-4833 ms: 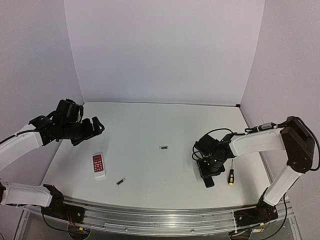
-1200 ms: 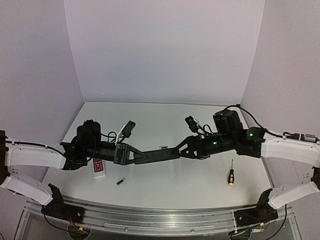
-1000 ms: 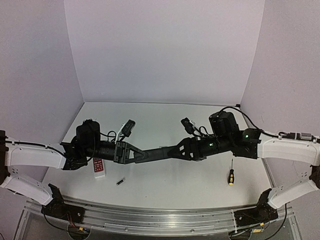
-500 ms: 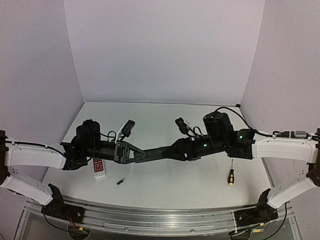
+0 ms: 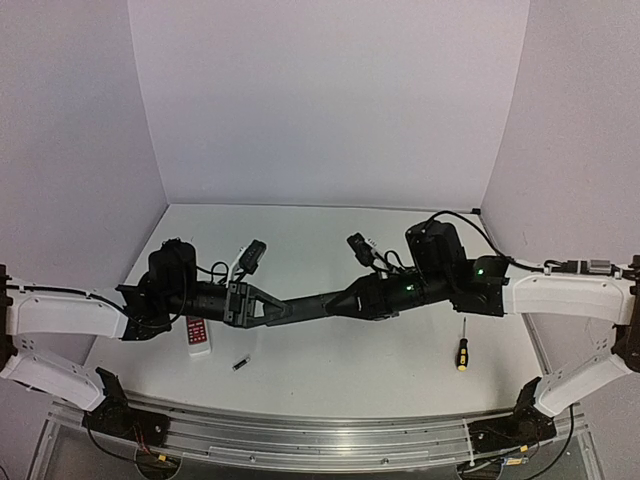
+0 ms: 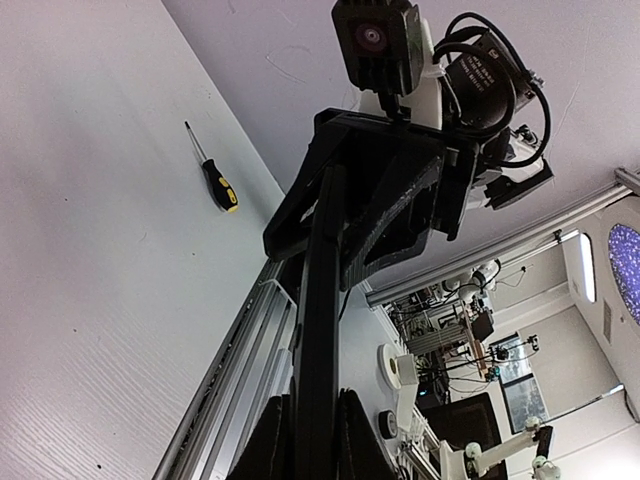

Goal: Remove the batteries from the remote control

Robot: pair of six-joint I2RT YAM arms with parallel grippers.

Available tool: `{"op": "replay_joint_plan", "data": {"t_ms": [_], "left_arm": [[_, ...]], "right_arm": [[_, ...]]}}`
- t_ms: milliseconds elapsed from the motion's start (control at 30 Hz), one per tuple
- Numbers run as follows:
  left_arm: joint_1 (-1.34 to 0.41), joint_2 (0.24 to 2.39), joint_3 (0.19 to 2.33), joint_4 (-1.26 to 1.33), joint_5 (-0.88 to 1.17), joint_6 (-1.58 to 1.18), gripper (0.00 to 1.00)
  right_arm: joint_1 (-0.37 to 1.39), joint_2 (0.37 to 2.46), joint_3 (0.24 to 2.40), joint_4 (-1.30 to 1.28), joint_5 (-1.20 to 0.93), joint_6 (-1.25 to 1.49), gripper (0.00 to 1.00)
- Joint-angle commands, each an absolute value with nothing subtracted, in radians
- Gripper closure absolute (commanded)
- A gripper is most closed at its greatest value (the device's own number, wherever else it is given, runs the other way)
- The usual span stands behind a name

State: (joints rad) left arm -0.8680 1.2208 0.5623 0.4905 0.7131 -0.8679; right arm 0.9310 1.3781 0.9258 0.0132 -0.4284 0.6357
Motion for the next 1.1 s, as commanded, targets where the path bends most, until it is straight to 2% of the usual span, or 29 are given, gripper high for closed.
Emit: {"op": "replay_joint_plan", "data": {"t_ms": [0, 100, 367, 633, 1067], "left_arm": [[-0.879, 1.182, 0.565, 0.560, 0.740, -0.883, 1.00], [-0.879, 1.162, 0.551, 0.574, 0.749, -0.879, 1.00], [-0.879, 1.121, 0.542, 0.558, 0.762, -0.871, 1.00], [-0.879, 1.105, 0.532, 0.552, 0.761, -0.873, 1.00], [-0.879, 1.131, 0.536, 0.539, 0.757, -0.913, 1.00]], "right_arm": [[0.943, 1.382, 0.954, 0.043, -0.385, 0.640, 0.76], [0.943, 1.363, 0.941, 0.028, -0.342, 0.643, 0.74], [0.942, 1.339, 0.961, -0.142, -0.197, 0.618, 0.57], [0.943, 1.342, 0.975, -0.184, -0.171, 0.610, 0.55], [0.946, 1.400, 1.029, -0.144, -0.316, 0.593, 0.51]]}}
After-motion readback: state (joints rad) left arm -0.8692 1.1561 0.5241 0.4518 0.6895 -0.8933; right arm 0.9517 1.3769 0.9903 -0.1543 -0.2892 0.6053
